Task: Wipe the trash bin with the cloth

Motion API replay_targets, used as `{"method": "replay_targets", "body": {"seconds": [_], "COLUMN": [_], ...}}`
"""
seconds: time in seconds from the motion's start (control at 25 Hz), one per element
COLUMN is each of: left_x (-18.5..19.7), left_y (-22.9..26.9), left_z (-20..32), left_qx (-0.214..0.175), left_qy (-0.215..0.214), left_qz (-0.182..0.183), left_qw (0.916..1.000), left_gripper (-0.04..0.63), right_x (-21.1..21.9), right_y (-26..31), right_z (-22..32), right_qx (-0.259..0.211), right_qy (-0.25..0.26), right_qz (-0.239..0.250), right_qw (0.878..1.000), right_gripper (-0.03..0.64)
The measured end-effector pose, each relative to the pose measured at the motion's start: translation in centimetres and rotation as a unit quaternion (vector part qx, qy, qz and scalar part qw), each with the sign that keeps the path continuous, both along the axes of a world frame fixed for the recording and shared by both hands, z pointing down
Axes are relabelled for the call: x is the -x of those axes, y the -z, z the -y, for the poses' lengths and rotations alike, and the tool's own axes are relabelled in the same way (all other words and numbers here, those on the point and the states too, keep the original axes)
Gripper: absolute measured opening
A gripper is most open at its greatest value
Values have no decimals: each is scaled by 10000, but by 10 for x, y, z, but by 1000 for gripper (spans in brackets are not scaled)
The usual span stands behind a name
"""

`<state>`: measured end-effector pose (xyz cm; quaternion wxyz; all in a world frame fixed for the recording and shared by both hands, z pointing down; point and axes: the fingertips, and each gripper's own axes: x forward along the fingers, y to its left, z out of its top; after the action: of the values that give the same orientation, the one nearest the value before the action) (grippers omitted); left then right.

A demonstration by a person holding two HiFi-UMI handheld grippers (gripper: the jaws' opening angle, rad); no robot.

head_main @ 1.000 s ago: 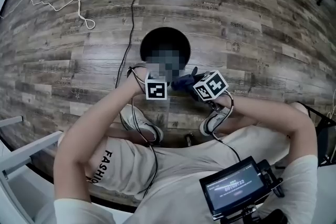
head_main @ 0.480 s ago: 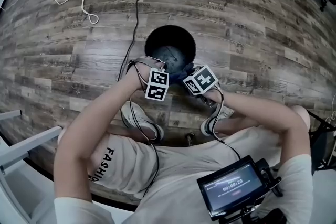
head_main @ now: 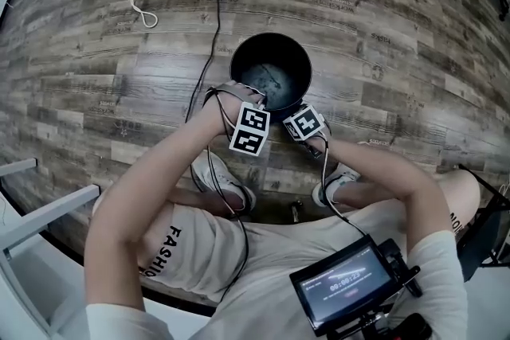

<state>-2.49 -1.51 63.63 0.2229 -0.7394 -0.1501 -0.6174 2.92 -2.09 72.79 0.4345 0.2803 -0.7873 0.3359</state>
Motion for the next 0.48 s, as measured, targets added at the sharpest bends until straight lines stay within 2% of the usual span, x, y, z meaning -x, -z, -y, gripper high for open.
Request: {"method": "replay_targets", "body": {"seconds": [0.32, 0.48], "left_x": [-5, -5], "left_y": [2, 2], "left_z": [1, 3], "left_qx": [38, 45], "left_qy": [162, 323], "left_qz": [-85, -110], "left_qw": [9998, 9994], "left_gripper": [40, 40], "right_x": [2, -1], "right_y": [-83, -84], "right_z": [2, 1], "right_qx": [-101, 211], "right_qy": [-47, -409], "right_qz": [-313, -221], "right_qw": [9994, 9987], "right_gripper": [75, 75]}}
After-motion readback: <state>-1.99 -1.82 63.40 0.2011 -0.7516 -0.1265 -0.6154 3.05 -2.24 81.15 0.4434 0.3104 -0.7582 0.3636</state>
